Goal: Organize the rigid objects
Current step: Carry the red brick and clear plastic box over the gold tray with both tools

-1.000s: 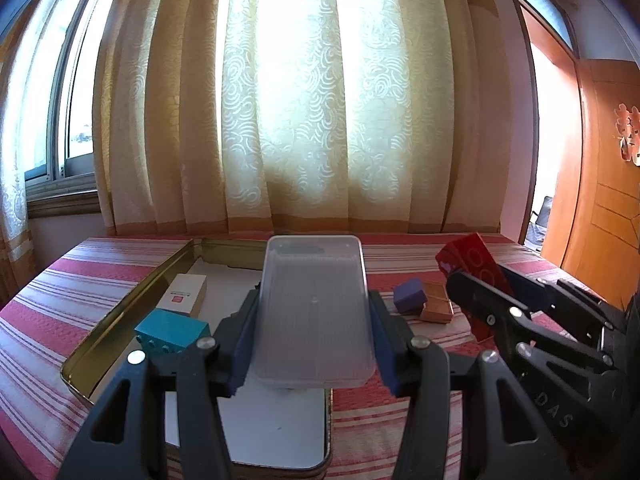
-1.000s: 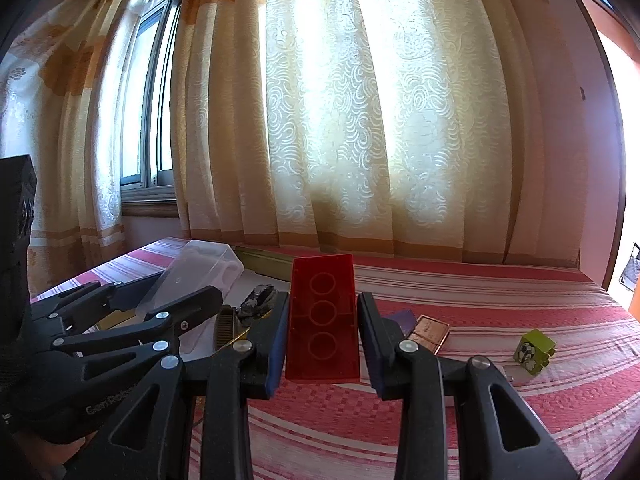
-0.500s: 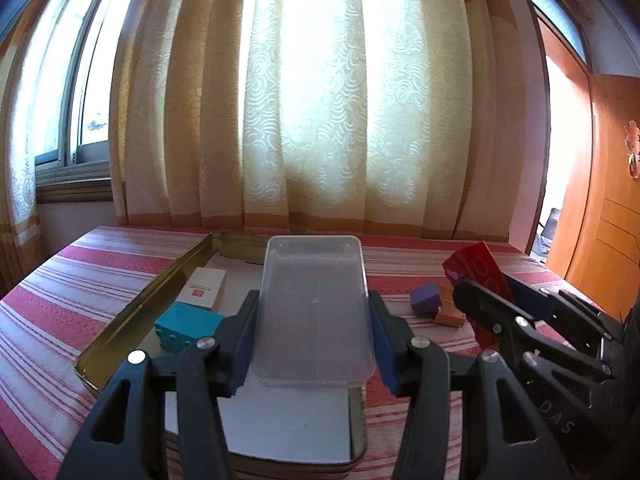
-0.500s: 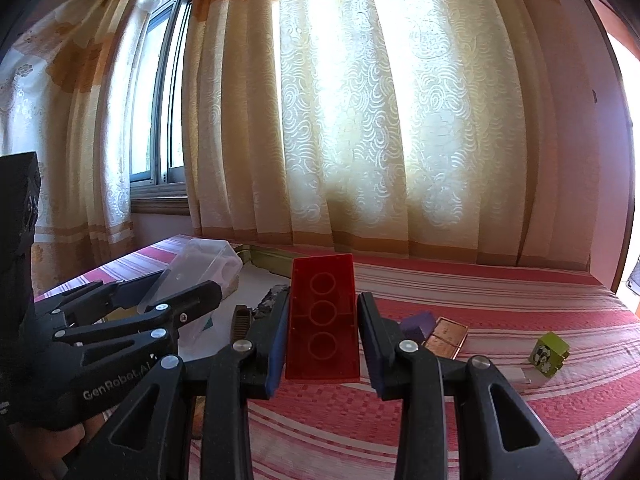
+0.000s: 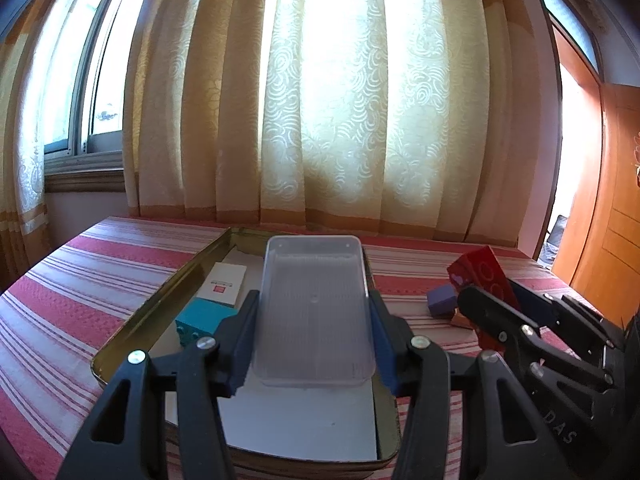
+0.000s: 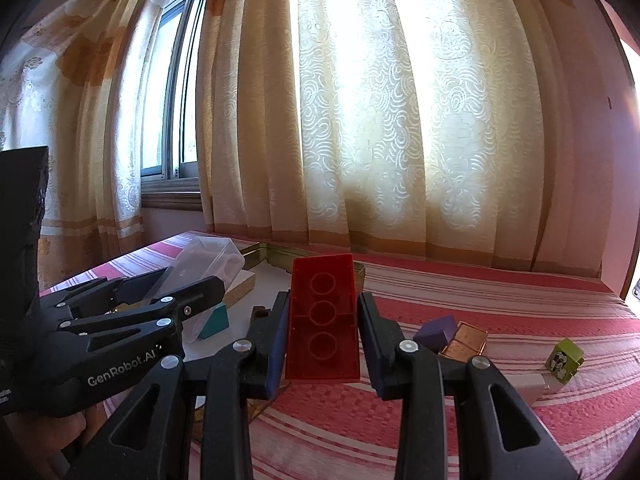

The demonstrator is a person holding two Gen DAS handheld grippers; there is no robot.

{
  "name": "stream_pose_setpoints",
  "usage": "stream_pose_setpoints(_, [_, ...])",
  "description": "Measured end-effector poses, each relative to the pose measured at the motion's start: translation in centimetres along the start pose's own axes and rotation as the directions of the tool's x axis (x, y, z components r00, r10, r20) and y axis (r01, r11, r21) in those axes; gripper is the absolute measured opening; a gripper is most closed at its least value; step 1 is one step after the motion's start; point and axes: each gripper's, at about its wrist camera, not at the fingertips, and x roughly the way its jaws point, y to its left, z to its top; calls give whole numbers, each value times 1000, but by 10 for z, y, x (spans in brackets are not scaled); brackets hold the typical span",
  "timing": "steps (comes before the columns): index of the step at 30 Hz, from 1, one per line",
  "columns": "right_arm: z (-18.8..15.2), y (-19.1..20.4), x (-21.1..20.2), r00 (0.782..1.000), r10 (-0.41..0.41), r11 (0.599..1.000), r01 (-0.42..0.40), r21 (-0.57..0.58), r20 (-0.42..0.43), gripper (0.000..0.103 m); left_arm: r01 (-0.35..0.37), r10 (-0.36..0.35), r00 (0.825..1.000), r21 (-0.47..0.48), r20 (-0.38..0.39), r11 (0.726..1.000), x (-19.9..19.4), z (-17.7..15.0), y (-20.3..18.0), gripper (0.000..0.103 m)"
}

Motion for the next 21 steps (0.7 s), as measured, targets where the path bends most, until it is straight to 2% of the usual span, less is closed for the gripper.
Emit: stream_pose_setpoints(21, [3, 20, 12, 999, 42, 999, -43, -33, -18, 36, -41, 40, 999, -18, -10, 999, 3, 2, 20, 51])
